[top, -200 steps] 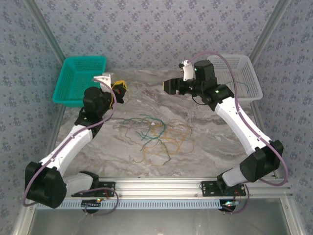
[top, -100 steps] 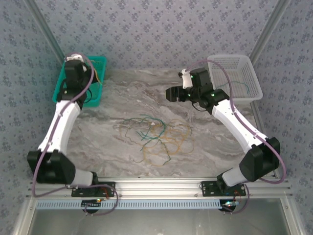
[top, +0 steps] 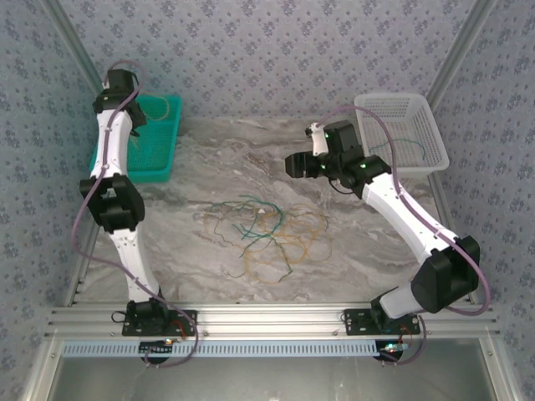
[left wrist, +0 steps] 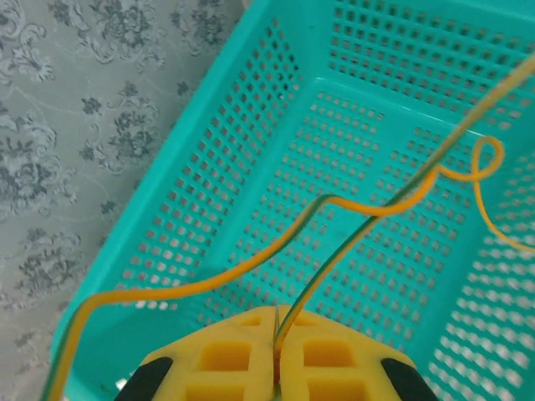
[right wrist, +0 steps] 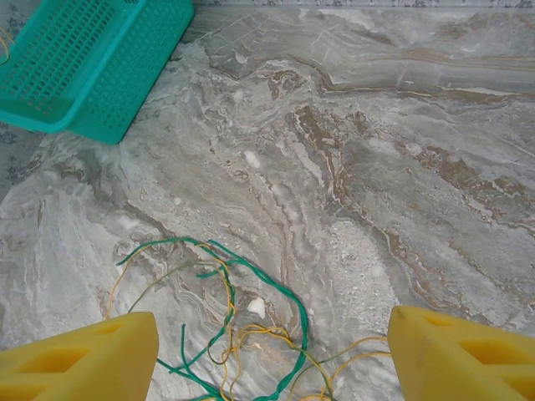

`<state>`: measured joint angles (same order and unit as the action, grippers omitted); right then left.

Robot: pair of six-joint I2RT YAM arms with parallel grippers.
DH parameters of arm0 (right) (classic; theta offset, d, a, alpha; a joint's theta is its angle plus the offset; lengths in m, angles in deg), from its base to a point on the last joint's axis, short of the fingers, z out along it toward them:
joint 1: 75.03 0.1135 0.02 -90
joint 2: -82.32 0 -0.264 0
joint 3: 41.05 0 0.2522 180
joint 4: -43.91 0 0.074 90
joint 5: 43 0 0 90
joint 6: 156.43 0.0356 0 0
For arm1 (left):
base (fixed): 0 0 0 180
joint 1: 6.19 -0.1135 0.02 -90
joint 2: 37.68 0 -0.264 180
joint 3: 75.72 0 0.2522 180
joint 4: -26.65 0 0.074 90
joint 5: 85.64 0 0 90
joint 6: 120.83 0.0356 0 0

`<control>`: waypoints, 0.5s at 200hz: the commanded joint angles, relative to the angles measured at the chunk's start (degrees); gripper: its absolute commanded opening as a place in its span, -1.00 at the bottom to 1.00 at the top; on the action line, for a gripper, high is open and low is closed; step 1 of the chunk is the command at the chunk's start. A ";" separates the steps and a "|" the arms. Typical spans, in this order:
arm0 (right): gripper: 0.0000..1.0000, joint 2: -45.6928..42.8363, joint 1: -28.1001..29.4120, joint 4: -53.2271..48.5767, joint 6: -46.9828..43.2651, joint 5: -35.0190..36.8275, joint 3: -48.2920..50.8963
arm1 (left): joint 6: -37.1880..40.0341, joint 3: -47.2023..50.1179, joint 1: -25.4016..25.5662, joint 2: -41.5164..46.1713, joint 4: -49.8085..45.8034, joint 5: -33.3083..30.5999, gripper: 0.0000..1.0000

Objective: Untangle the cables

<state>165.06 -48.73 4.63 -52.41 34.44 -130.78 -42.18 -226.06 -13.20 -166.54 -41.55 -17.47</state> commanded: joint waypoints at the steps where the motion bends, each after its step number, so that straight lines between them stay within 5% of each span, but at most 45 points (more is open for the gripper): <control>1: 0.50 -2.36 0.42 -0.44 -1.18 1.74 0.97 | 2.73 -10.90 -0.54 -7.13 -11.72 -1.14 -1.00; 27: 0.50 -2.50 0.42 -0.29 -1.56 1.87 1.17 | 2.74 -18.51 -0.64 -13.95 -14.28 -0.52 -1.00; 63: 0.50 -3.12 0.22 -0.64 -2.37 2.59 1.52 | 1.11 -16.45 -0.60 -15.11 -14.35 -0.87 -1.00; 100: 0.50 -3.37 -0.13 -0.12 -2.36 2.32 2.36 | 0.85 -15.39 -0.43 -14.58 -13.53 3.74 -0.30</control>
<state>163.12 -48.64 4.65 -53.90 35.97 -129.18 -41.11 -241.40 -13.70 -182.36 -53.48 -16.46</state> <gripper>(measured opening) 0.750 0.302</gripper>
